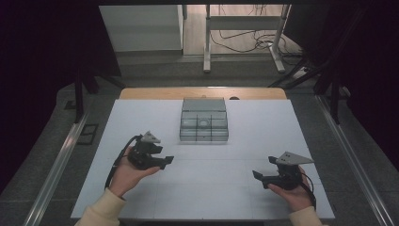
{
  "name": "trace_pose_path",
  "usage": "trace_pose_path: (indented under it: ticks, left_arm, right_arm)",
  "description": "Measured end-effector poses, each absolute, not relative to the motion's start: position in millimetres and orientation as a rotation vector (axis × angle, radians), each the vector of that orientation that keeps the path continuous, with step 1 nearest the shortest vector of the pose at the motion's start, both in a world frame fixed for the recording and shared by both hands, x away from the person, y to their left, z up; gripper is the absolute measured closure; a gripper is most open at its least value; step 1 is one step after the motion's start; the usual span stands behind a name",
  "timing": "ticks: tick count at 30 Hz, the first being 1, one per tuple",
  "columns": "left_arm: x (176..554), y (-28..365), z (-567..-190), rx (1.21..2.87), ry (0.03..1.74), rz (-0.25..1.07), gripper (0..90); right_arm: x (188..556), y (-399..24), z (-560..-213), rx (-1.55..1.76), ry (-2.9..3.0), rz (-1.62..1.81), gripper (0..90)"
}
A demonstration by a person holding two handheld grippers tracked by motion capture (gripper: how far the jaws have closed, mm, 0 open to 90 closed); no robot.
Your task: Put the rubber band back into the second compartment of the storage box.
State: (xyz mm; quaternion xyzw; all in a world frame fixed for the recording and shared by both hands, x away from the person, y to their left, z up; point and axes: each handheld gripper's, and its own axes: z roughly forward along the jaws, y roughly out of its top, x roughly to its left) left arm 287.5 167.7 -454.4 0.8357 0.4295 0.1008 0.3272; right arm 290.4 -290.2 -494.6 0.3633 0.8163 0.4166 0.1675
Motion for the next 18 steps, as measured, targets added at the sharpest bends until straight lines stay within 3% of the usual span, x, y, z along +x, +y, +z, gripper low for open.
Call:
trace_pose_path:
  ticks: [7,18]
  left_arm:
    - [266,203,-460,2.105,1.198,0.284,39.7]
    - [269,202,-485,2.078,1.200,0.293,39.4]
  right_arm:
    - [291,-289,-495,1.030,2.327,1.175,13.7]
    - [291,-289,-494,1.008,2.331,1.191,13.6]
